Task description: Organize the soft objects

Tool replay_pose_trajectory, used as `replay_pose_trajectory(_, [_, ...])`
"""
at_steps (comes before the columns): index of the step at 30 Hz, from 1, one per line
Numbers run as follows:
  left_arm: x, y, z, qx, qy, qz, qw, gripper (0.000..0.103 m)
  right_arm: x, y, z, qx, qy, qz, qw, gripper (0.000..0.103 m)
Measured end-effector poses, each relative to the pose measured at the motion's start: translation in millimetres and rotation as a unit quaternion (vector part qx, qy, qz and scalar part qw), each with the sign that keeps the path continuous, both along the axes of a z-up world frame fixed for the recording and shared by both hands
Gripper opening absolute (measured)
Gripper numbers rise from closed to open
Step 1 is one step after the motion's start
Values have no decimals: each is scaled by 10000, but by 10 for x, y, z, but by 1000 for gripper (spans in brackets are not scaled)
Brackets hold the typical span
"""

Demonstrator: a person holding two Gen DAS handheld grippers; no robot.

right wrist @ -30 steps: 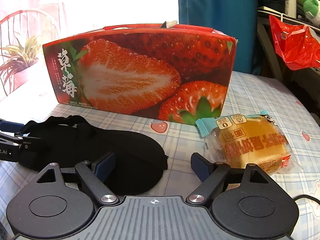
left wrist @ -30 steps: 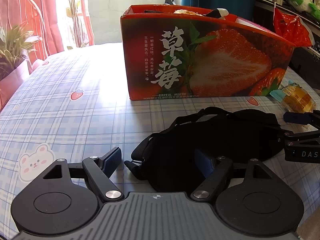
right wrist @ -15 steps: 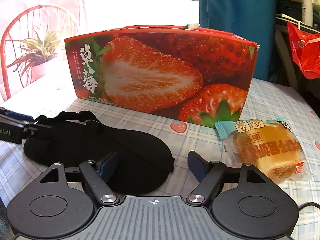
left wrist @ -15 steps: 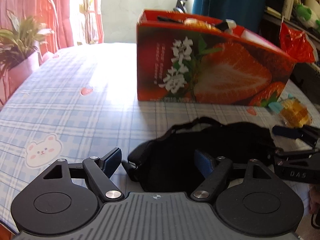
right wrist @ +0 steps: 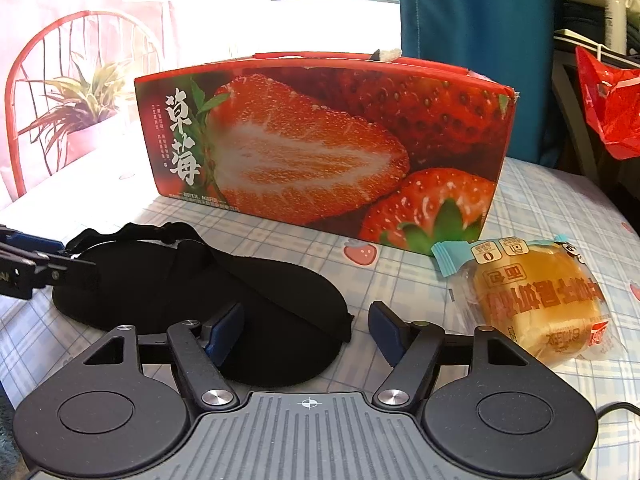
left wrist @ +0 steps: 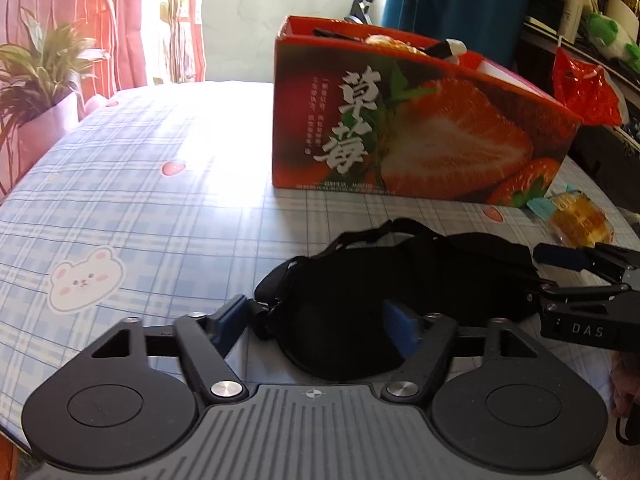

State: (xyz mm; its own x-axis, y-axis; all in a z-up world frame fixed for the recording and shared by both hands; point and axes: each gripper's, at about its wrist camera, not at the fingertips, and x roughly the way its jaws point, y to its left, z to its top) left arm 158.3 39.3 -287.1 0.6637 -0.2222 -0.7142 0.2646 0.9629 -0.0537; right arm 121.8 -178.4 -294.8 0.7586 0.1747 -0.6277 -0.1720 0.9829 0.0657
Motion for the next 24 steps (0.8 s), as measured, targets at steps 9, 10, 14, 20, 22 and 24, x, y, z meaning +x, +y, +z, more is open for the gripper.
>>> replay_pose_trajectory(9, [-28, -67, -39, 165, -188, -53, 9997, 61, -32, 24, 10, 25, -37, 104, 9999, 53])
replay_pose_trajectory(10, [-20, -81, -40, 174, -203, -61, 9996, 61, -31, 24, 13, 41, -30, 104, 9999, 53])
replay_pose_trajectory(14, [-3, -131, -47, 183, -255, -79, 9995, 56, -36, 28, 25, 117, -6, 103, 9999, 47])
replay_pose_trajectory(20, [-1, -50, -38, -21, -289, -37, 9996, 40, -81, -1, 51, 327, 33, 86, 9994, 34])
replay_pose_trajectory(22, [-7, -42, -36, -87, -292, -60, 9995, 35, -102, -11, 56, 428, 46, 109, 9990, 27])
replay_pose_trajectory(24, [-22, -46, -34, -145, -303, -133, 9993, 28, -133, -7, 63, 481, 11, 164, 9987, 23])
